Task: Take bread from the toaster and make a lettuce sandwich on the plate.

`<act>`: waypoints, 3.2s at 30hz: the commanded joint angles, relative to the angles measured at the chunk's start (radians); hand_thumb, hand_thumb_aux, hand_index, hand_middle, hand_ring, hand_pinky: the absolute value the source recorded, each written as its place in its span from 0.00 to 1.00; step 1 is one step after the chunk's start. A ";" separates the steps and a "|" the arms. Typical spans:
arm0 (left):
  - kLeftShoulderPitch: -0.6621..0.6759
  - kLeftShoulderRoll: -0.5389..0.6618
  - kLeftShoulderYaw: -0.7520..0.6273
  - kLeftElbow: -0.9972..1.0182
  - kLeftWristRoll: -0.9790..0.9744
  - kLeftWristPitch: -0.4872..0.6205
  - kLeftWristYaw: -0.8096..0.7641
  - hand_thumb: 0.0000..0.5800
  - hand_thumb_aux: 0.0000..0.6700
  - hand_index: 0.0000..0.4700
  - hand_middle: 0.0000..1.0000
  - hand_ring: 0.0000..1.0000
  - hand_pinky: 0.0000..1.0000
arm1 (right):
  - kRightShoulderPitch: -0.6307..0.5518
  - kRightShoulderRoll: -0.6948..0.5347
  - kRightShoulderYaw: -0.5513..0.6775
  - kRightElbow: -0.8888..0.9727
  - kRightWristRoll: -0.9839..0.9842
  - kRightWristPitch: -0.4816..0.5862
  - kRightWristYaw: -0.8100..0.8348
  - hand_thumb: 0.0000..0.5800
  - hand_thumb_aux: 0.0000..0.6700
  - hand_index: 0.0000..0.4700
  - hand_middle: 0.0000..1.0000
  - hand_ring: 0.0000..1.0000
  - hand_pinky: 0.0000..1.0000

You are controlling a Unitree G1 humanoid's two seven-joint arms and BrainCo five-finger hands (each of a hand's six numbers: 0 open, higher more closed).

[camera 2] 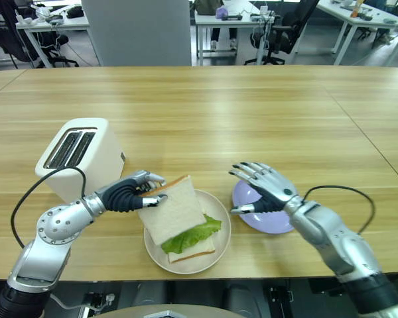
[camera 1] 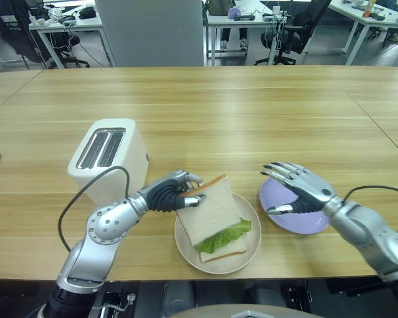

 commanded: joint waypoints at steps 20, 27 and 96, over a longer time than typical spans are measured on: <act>-0.233 -0.084 -0.173 0.577 -0.031 -0.171 -0.132 1.00 1.00 0.98 1.00 1.00 1.00 | 0.182 0.011 0.007 -0.307 0.254 -0.119 0.344 0.00 0.00 0.00 0.00 0.00 0.00; -0.212 -0.074 -0.214 0.552 -0.024 -0.146 -0.162 1.00 1.00 0.98 1.00 1.00 1.00 | 0.142 0.072 0.077 -0.262 0.175 -0.126 0.348 0.00 0.00 0.00 0.00 0.00 0.00; -0.315 -0.108 -0.264 0.775 0.169 -0.291 -0.024 1.00 1.00 0.98 1.00 1.00 1.00 | -0.030 0.228 0.436 0.041 -0.220 -0.104 0.370 0.00 0.00 0.00 0.00 0.00 0.00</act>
